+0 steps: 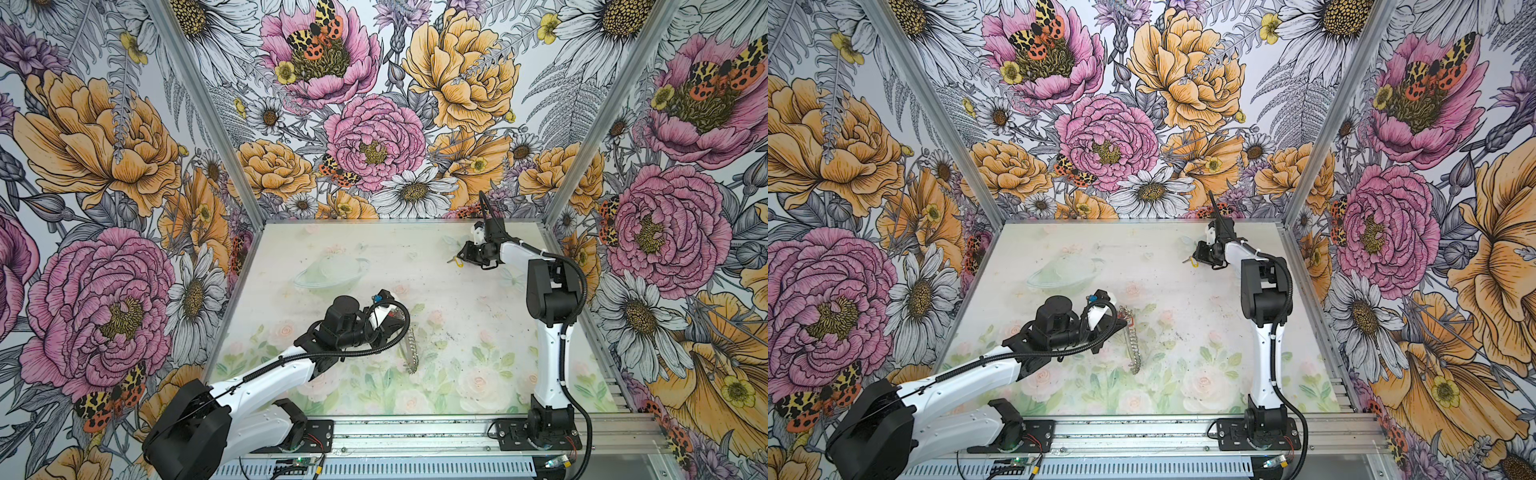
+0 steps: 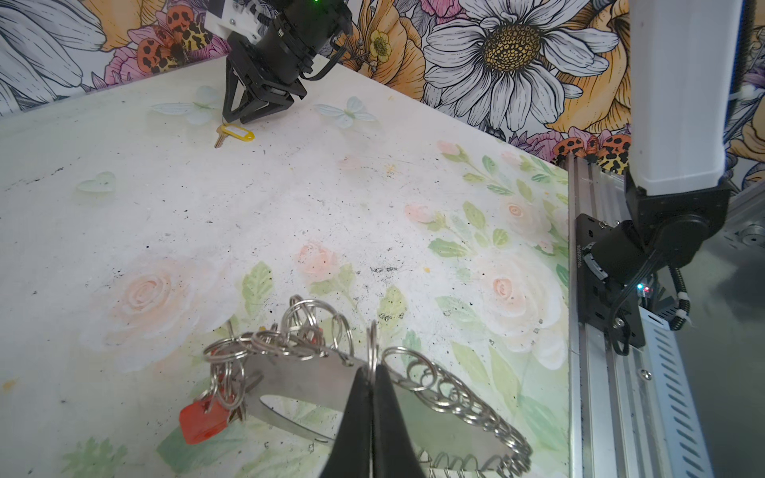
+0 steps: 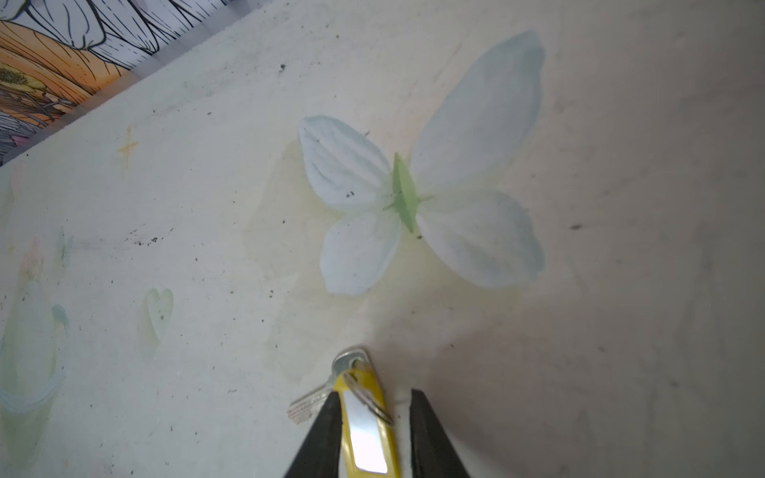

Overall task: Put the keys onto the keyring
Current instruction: 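Grasp the yellow-tag key with the right gripper and lift it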

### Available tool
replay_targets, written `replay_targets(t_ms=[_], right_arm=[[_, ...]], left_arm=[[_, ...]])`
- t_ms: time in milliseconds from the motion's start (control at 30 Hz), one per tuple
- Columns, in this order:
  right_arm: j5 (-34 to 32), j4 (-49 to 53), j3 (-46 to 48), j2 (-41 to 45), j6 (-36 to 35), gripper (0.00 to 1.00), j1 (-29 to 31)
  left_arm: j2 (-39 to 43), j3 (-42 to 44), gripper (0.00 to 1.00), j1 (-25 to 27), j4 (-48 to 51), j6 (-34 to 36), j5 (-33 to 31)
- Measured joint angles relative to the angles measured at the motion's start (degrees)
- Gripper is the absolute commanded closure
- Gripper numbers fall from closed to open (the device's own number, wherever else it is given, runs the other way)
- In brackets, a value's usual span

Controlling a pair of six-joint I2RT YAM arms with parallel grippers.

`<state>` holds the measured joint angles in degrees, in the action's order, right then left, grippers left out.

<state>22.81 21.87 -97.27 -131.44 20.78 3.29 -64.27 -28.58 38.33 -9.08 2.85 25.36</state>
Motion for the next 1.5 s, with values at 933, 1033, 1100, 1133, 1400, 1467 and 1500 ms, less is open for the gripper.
replay_targets(t_ms=[933, 1033, 1100, 1133, 1400, 1467, 1500], right_arm=[[0.0, 2.7, -4.9, -2.5, -1.9, 1.0, 1.6], [-0.6, 2.6, -4.0, -1.7, -3.5, 1.0, 2.3], [-1.6, 2.7, -2.0, 0.1, -4.9, 1.0, 2.9], [-2.1, 2.7, -0.6, 1.3, -5.6, 1.0, 3.4], [-5.0, -1.9, 17.8, 20.6, -10.9, 1.0, 7.8], [-5.0, -4.9, 24.3, 27.3, -11.6, 1.0, 9.2], [-4.8, -6.4, 28.0, 31.1, -11.8, 1.0, 10.0]], left_arm=[[-1.8, 0.0, 1.0, -1.4, -1.5, -0.2, 1.2], [-2.3, 0.0, 1.0, -2.1, -1.5, -0.9, 1.3], [-2.3, 0.1, 1.0, -2.4, -1.5, -1.1, 1.3], [-2.3, 0.1, 1.0, -2.4, -1.5, -1.3, 1.3], [-2.3, 0.1, 1.0, -2.5, -1.5, -1.7, 1.8], [-2.3, 0.1, 1.0, -2.2, -1.5, -1.6, 2.4], [-2.3, 0.1, 1.0, -1.9, -1.5, -1.6, 2.6]])
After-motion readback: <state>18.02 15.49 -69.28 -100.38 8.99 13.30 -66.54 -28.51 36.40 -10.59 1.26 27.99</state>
